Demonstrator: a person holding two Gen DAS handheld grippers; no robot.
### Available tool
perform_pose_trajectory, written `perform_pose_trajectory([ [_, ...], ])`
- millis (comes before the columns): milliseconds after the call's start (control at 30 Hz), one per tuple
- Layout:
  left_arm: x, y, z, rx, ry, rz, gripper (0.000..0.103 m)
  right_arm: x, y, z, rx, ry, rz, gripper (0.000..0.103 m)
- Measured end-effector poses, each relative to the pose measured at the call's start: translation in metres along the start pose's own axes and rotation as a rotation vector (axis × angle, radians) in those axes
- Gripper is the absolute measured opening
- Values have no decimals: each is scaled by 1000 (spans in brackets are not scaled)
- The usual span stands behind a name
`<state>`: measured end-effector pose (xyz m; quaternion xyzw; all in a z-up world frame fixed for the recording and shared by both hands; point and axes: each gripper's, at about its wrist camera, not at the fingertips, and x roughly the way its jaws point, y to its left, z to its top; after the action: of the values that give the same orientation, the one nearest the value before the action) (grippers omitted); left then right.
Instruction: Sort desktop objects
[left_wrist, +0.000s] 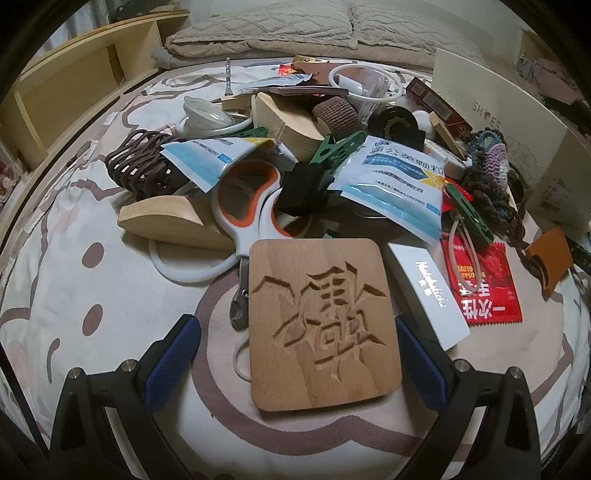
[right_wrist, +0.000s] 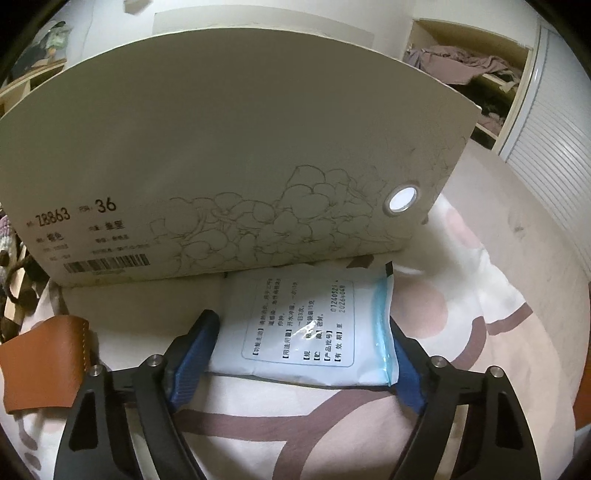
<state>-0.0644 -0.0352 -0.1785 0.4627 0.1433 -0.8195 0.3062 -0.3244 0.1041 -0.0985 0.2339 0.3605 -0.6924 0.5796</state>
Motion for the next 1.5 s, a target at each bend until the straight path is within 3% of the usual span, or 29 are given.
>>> perform_pose_trajectory([
  [333, 0, 1, -1, 2, -2, -2, 103, -14, -17, -18, 15, -4, 28, 83],
  [1000, -9, 0, -5, -3, 0, -61, 101, -76, 4, -57, 17, 23, 131, 83],
  [1167, -14, 4, -7, -26, -23, -70, 86, -91, 17, -65, 21, 43, 168, 83],
  [1333, -19, 6, -10, -43, -38, -115, 84, -96, 16, -70, 22, 62, 194, 83],
  [1500, -25, -10, -17, 6, -40, -193, 84, -92, 11, -67, 30, 77, 207, 83],
])
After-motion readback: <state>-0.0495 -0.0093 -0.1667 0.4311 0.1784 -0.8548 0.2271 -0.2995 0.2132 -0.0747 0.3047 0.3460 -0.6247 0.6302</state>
